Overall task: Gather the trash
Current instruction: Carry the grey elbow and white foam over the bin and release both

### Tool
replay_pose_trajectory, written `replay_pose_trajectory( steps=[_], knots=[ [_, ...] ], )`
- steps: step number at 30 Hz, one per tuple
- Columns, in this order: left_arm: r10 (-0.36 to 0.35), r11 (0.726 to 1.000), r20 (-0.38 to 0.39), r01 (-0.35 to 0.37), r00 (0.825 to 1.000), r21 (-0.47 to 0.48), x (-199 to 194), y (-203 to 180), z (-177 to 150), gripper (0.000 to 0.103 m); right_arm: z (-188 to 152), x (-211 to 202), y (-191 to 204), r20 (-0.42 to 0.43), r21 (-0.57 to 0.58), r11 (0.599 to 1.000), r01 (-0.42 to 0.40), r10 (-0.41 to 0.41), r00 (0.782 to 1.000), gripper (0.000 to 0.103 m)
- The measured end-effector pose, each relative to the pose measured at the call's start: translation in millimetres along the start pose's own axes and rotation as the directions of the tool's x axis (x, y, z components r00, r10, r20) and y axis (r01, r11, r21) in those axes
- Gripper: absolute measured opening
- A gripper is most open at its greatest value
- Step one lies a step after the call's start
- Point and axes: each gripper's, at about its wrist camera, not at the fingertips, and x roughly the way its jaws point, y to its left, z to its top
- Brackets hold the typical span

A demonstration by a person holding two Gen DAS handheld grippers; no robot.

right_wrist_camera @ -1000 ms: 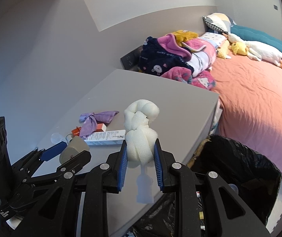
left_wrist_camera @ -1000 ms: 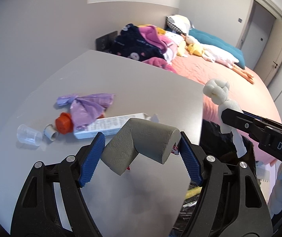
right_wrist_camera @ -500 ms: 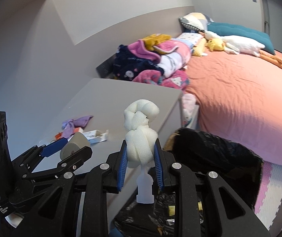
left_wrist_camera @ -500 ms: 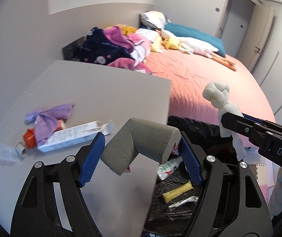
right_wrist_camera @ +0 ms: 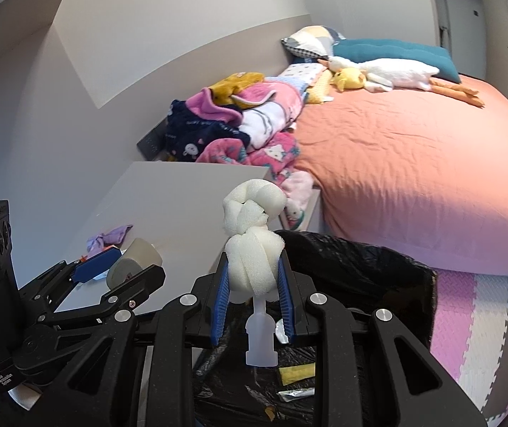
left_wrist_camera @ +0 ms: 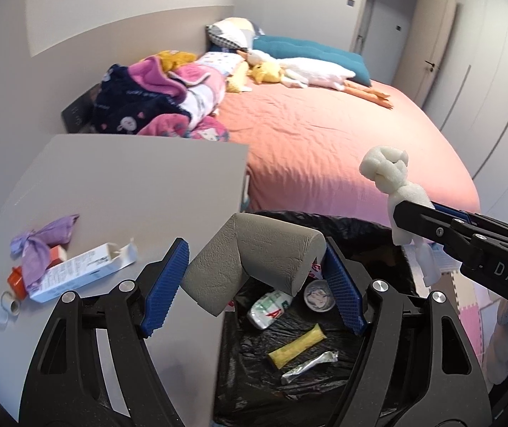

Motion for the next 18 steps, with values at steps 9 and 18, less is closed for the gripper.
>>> replay_pose_trajectory(
  steps=[9,18],
  knots=[
    [-0.051,0.997,-0.001,0.051,0.999,0.063,5.8,-29.4,5.9,0.073,-3.4,-15.6,-24.4,0.023,0.045,0.998,0.041,-0.042,0.999,0.027],
    [-0.104,0.989,-0.021,0.105,0.994,0.105,12.6,-50.8,7.8,0.078,-5.9,-30.1,-40.7,0.045,0.087,0.994,0.064,-0.069,0.997,0.029]
  ],
)
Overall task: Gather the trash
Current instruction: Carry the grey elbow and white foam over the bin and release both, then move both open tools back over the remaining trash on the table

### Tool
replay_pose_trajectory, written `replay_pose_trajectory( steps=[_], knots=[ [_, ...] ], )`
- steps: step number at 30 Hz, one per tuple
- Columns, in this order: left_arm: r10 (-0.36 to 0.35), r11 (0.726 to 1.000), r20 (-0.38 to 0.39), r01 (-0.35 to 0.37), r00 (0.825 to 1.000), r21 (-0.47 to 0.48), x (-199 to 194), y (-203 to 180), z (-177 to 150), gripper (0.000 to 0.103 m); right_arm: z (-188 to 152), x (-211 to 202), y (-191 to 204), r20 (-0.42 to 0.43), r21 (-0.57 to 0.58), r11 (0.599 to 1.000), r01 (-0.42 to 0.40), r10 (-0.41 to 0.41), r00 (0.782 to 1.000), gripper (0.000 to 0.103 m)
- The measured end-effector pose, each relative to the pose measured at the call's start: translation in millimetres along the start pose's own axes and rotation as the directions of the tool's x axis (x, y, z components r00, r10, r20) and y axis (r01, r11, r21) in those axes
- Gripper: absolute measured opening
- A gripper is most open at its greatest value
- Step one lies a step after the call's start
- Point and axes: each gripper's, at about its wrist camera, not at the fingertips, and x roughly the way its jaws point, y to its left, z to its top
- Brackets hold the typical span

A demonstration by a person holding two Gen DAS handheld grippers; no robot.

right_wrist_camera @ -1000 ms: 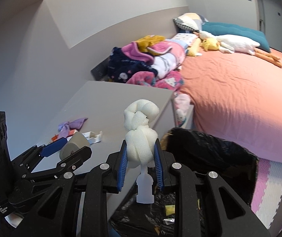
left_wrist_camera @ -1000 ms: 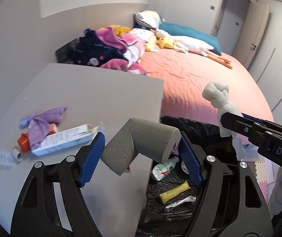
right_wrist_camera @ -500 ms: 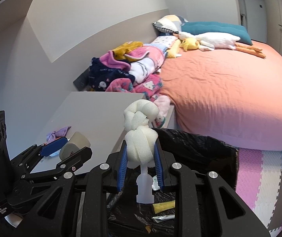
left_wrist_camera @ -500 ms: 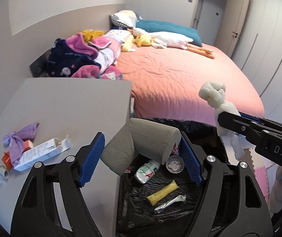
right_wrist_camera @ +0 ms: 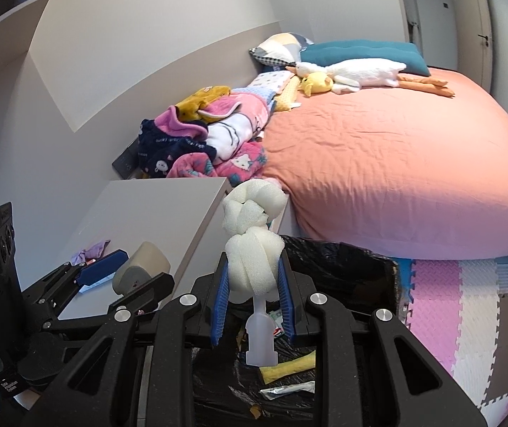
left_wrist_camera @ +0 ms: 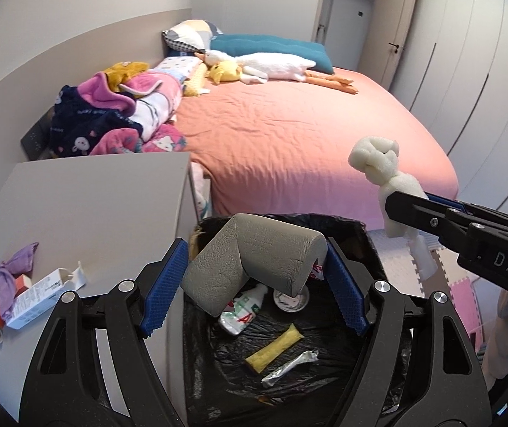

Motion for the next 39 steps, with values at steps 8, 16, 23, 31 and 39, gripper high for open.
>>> replay_pose_trajectory(
  steps=[8,16,23,31,39],
  knots=[
    [-0.007,1.000,-0.030,0.007,1.000,-0.009,7.9,-3.4,0.2,0.097,4.2,-21.2,-12.1,0.090,0.038,0.994,0.102,-0.105,0.990,0.081],
    [0.011,1.000,-0.024,-0.011,1.000,-0.020,4.4,2.8,-1.5,0.097,5.8,-11.0,-7.6,0.072,0.021,0.997,0.074,-0.075,0.995,0.081],
    [0.045,0.998,-0.008,-0.045,0.999,-0.053,-2.0,18.4,-7.8,0.097,5.0,-1.7,6.8,0.053,-0.024,0.999,0.041,-0.040,0.998,0.081],
    [0.083,0.991,-0.017,-0.085,0.996,-0.100,-10.3,38.4,-14.1,0.097,3.8,11.6,29.1,0.025,-0.076,0.997,-0.004,0.006,1.000,0.081],
    [0.141,0.976,-0.020,-0.142,0.990,-0.164,-24.4,63.7,-26.9,0.097,1.7,28.5,62.1,-0.018,-0.151,0.986,-0.069,0.067,0.998,0.081]
  ],
)
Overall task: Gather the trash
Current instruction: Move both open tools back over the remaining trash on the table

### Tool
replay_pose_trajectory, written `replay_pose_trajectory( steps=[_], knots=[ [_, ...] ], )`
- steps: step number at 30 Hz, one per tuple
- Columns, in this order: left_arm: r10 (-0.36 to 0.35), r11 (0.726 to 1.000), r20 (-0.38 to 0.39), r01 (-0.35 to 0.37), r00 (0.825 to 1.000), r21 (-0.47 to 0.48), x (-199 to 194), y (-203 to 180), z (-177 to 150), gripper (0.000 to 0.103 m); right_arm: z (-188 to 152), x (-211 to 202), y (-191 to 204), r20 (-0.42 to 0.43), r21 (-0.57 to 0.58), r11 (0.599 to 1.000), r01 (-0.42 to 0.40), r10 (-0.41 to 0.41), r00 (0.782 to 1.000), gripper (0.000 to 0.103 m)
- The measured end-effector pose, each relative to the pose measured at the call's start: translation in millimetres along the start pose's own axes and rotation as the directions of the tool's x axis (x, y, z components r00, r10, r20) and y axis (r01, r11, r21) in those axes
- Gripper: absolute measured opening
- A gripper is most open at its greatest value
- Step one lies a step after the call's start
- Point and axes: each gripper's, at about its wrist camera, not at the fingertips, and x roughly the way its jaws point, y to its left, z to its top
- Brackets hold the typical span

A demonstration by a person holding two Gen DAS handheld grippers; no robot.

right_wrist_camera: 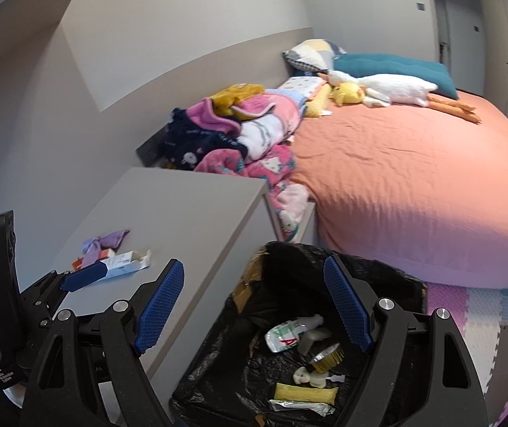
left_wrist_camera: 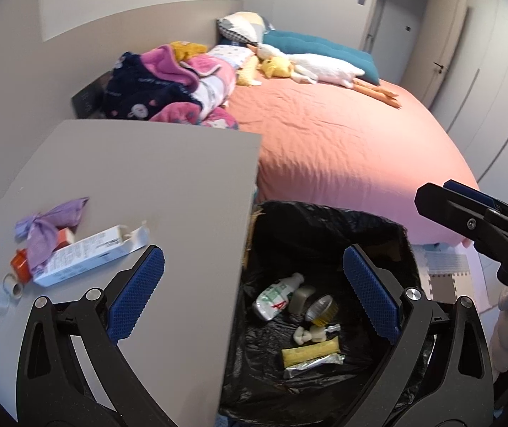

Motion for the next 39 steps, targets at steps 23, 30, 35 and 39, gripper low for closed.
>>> replay_pose_trajectory(
  steps=[23,30,35,39],
  knots=[
    [0.174,0.966,-0.011,-0.172,0.985,-0.192,-33.1,94.6,-36.6,0.097,-2.5,50.2,100.5,-0.112,-0.217,0.959,-0.184,0.163,0.980,0.081],
    [0.222,0.944,-0.020,-0.220,0.975,-0.244,-43.5,123.6,-51.5,0.097,-14.4,66.0,134.7,-0.163,-0.294,0.916,-0.273,0.234,0.959,0.081],
    [0.255,0.926,-0.034,-0.255,0.966,-0.278,-48.5,144.1,-62.3,0.097,-19.7,78.0,154.7,-0.195,-0.318,0.899,-0.300,0.248,0.949,0.081],
    [0.274,0.911,-0.043,-0.274,0.961,-0.307,-51.9,160.4,-69.8,0.097,-20.6,88.8,168.7,-0.213,-0.340,0.887,-0.313,0.251,0.944,0.081]
  ],
)
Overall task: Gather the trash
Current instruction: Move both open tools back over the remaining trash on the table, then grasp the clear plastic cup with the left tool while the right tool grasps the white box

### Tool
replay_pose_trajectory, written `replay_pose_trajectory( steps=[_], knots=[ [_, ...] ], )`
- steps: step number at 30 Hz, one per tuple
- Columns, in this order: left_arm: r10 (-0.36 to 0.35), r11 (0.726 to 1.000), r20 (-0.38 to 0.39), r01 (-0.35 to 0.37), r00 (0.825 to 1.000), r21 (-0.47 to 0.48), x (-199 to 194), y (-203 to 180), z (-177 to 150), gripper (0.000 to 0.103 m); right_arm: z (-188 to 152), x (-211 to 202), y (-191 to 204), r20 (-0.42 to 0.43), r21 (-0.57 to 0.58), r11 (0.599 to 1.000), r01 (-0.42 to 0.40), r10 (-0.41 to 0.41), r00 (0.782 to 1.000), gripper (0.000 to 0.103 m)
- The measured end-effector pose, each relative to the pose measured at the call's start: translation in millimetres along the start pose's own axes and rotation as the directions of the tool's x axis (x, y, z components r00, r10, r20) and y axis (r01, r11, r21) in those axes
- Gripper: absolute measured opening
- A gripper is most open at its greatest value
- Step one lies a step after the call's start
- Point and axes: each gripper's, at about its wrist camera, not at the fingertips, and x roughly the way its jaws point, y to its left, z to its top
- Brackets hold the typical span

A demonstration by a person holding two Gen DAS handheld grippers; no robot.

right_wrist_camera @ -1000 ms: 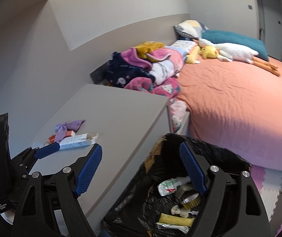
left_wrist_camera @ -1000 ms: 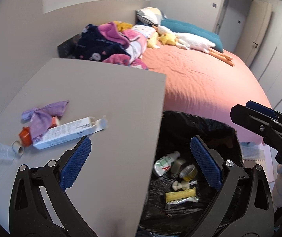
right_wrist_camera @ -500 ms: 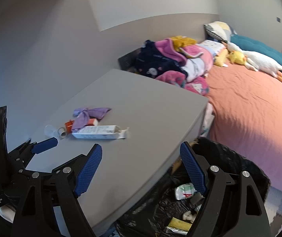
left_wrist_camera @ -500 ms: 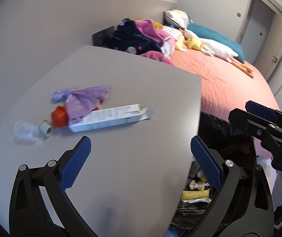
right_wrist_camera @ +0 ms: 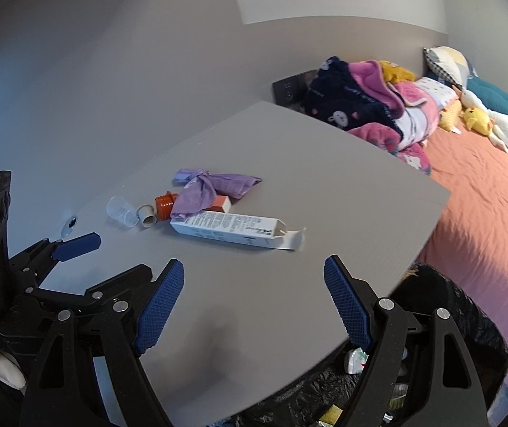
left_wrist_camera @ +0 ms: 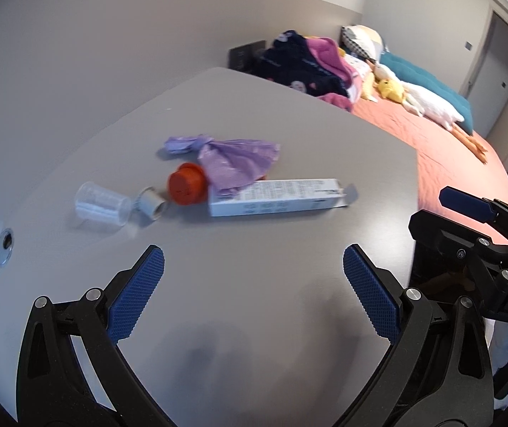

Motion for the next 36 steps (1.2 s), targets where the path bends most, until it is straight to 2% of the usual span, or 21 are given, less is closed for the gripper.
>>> replay_pose_trajectory(
  steps=[9,19,36],
  knots=[
    [0.055,0.997,-0.004,-0.055,0.998,-0.061,10.6,37.2,-1.1,0.097,12.7,39.3,20.3,-0.051,-0.103,0.994,-0.022,0.017,0.999,0.081],
    [0.101,0.988,-0.037,-0.105,0.994,-0.112,29.1,76.8,-2.6,0.097,23.0,80.7,33.7,-0.113,-0.175,0.984,-0.020,0.000,0.994,0.081],
    [0.188,0.974,-0.046,-0.192,0.981,-0.117,50.6,129.5,7.9,0.097,32.8,146.1,48.0,-0.217,-0.347,0.938,-0.004,-0.076,0.973,0.081]
  ],
)
